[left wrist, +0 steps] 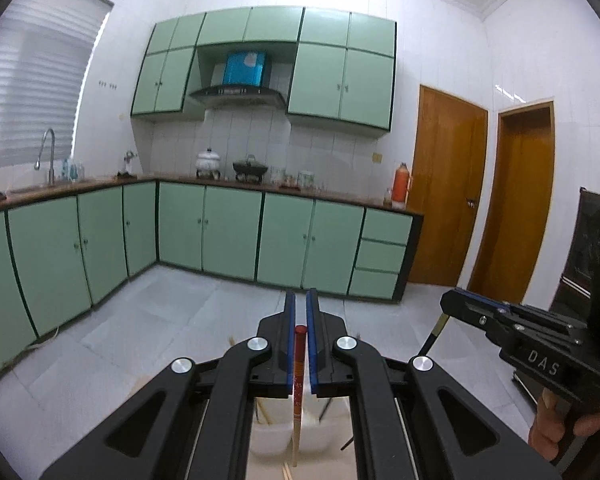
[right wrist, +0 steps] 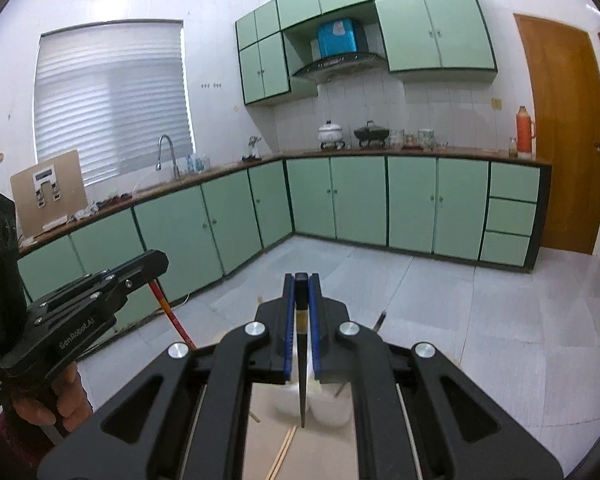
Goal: Organize utensils
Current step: 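Lift and carry both chopsticks over the white holder with both tools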
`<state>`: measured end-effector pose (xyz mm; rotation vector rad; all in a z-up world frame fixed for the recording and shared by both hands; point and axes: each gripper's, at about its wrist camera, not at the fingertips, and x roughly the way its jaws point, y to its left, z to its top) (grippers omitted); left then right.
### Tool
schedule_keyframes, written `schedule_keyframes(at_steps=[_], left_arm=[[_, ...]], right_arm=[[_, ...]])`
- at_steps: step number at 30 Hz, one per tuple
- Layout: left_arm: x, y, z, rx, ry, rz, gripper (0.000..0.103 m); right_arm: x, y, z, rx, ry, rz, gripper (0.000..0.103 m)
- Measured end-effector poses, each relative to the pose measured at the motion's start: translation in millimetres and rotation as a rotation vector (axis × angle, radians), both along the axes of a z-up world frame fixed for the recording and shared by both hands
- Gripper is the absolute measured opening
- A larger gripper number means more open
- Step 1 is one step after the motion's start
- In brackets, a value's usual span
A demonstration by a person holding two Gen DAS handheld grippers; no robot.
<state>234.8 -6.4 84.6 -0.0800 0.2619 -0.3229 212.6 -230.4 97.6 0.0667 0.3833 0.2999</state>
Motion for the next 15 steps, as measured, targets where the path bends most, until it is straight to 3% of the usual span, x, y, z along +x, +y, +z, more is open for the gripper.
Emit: schedule_keyframes(at_steps=[7,15], left_arm=[[42,-14,12,0.009,-0.043,0.019,0.005],[87,-26,-33,0.034,0.037,0.031,0.005]], right_arm=[[43,-6,4,-0.023,-0.032,-0.046,0.006],[82,-7,-39,-0.037,0.023,-0.057,0.006]])
